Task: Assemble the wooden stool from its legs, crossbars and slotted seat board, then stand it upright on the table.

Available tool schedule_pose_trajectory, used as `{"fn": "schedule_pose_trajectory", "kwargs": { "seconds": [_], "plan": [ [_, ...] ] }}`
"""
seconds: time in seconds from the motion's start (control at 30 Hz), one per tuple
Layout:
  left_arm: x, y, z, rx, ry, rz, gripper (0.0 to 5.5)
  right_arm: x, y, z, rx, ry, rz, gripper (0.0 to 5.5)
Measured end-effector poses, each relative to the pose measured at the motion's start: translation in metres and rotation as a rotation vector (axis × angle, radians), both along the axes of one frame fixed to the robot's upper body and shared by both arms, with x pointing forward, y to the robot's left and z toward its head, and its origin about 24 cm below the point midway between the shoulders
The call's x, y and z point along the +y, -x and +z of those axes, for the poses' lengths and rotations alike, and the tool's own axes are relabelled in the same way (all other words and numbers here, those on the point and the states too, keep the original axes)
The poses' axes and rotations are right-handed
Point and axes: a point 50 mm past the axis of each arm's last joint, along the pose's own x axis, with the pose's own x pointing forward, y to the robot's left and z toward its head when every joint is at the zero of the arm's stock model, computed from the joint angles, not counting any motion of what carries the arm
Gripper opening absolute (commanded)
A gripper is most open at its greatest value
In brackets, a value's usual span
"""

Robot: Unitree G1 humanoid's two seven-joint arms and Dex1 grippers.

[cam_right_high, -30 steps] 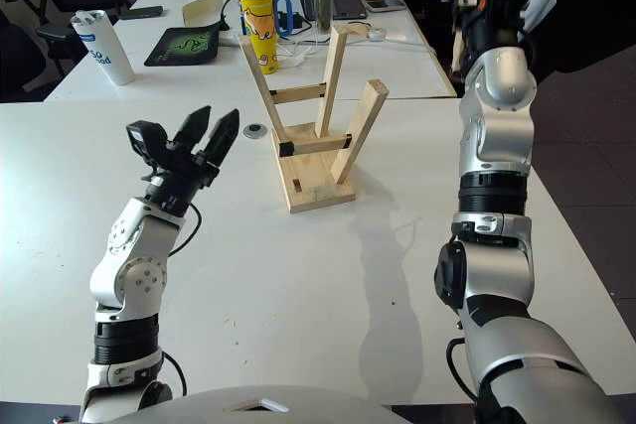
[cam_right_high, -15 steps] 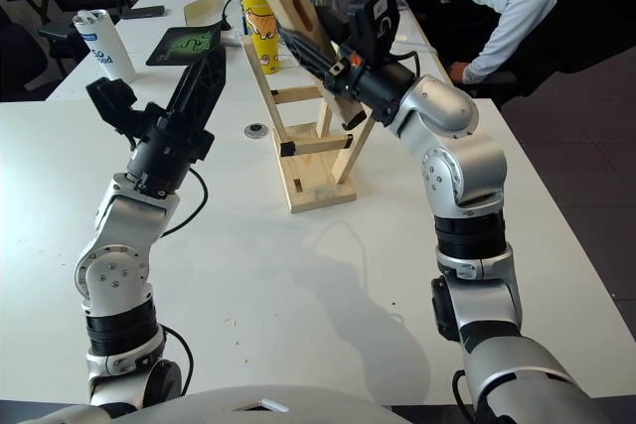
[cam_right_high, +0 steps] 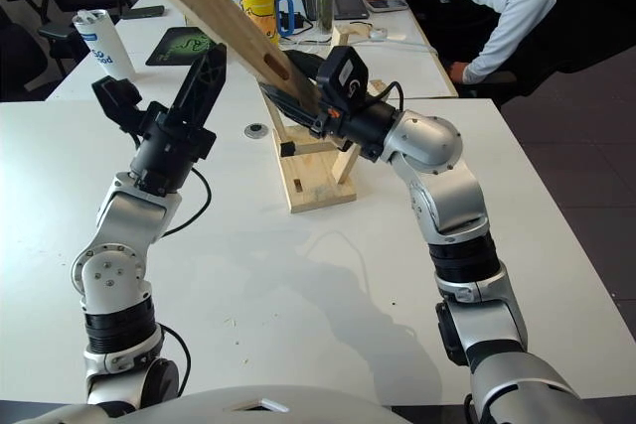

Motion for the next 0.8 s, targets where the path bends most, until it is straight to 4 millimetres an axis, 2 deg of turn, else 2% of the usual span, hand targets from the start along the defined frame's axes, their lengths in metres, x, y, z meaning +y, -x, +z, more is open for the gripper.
{"fn": "schedule_pose_trajectory", "kwargs": {
  "seconds": [0.23, 0.57, 0.8],
  "plan": [
    [-0.002, -0.001, -0.001, -0.001, -0.032, 0.016, 3.42, 0.000, 0.001, -0.020, -0.059, 0.116, 0.024, 2.05],
    [0.004, -0.001, 0.000, -0.003, -0.017, 0.054, 3.42, -0.001, -0.001, -0.026, -0.069, 0.157, 0.029, 2.05],
    [0.003, -0.001, 0.000, -0.002, -0.014, 0.054, 2.40, 0.001, 0.001, -0.029, -0.061, 0.165, 0.042, 2.05]
  ]
}}
